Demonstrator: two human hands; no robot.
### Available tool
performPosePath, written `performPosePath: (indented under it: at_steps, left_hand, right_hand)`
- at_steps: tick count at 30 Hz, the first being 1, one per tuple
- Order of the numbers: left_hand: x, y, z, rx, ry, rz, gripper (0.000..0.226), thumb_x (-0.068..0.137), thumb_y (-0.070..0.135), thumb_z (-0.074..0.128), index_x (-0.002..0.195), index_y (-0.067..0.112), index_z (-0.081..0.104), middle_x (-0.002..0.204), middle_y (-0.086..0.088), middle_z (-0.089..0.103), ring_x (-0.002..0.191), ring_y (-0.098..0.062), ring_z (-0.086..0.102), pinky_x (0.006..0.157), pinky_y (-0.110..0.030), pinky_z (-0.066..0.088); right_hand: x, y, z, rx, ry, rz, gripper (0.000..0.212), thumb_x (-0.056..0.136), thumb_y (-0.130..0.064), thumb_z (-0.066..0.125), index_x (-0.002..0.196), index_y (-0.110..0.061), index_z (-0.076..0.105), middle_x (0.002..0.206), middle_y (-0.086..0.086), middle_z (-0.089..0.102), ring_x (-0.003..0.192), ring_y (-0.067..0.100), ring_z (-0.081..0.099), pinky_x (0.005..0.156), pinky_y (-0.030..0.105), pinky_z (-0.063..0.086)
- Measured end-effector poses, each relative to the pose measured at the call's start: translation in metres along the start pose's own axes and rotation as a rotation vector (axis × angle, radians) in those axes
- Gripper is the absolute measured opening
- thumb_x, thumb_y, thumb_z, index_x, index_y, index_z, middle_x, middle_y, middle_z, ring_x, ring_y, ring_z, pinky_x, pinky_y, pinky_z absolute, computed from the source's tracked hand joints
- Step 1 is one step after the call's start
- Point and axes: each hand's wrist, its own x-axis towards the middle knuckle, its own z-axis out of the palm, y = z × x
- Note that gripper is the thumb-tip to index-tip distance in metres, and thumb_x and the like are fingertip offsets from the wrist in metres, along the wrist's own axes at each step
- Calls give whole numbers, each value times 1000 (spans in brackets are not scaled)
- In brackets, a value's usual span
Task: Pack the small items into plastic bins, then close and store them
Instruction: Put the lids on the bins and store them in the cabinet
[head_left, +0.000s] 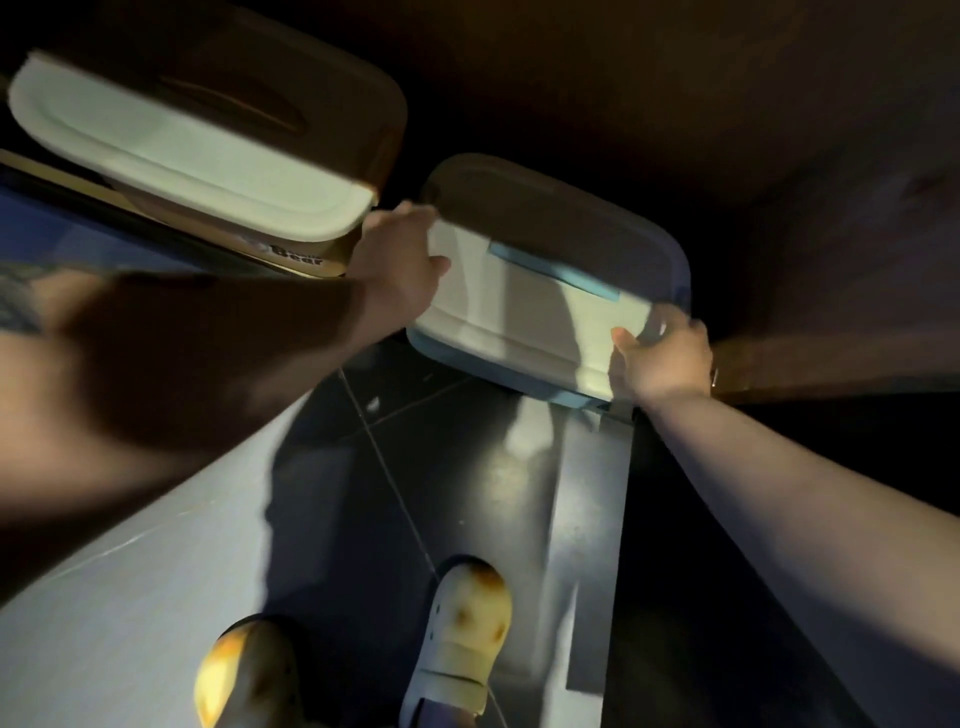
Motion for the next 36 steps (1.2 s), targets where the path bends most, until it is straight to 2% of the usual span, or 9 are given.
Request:
performPosePath:
  at_steps: [2,4,7,11,18,23,29,33,36]
  left_hand:
    - [-19,8,2,79,-42,201,58,91,40,55,142,17,39,151,-10,33,141,-30,22,112,-40,18]
    - [-44,7,10,73,-139,335,62,91,49,49,145,21,35,156,-4,24,145,-22,14,116,-35,5]
    - [-61,-5,19,91,-139,349,59,94,45,47,146,24,31,158,4,19,146,-14,7,115,-29,-5]
    - [-38,0,19,76,-170,331,58,94,39,51,146,25,31,158,3,18,146,-14,7,114,-27,-6]
    - [-15,18,12,137,-284,208,58,95,35,50,148,25,27,159,2,12,146,-17,3,116,-34,0]
    - [-53,29,-23,38,-297,125,59,93,31,56,146,23,32,156,2,22,144,-19,17,116,-33,17]
    - [-114,22,-132,82,-148,80,46,87,28,57,133,29,51,137,5,50,125,-18,44,104,-29,36]
    - [-159,46,-219,132,-75,82,39,90,34,51,129,33,52,130,8,54,116,-15,49,98,-29,37]
    - [-191,71,-284,73,1,35,34,92,29,53,125,26,56,124,4,58,112,-14,54,100,-30,39]
  right_hand:
    - [-27,-12,9,-68,-33,-316,54,91,-40,60,138,-17,48,143,21,39,134,39,34,112,44,28]
    - [-51,-17,20,-185,-173,-502,63,92,-54,50,148,-31,33,158,10,21,146,32,14,118,48,14]
    - [-56,-16,27,-357,-165,-514,60,95,-56,40,150,-42,20,162,1,9,149,26,0,119,49,7]
    - [-38,-27,21,-344,-246,-459,59,97,-53,40,150,-43,16,163,-2,2,149,22,-5,120,47,4]
    - [-22,-47,18,-325,-289,-365,59,98,-43,46,149,-44,16,162,-2,4,149,23,-1,120,45,10]
    - [-62,-66,-2,-355,-285,-354,67,92,-44,54,150,-34,22,142,2,37,128,28,39,101,44,40]
    - [-140,-117,-57,-477,-265,-530,60,88,-42,60,141,-25,39,143,1,38,131,23,33,105,35,30]
    - [-195,-157,-126,-482,-243,-629,58,90,-47,55,141,-28,37,139,-2,39,129,19,34,104,34,30]
    - [-230,-187,-182,-437,-217,-667,57,90,-47,55,141,-28,39,140,-3,40,129,19,35,103,33,32]
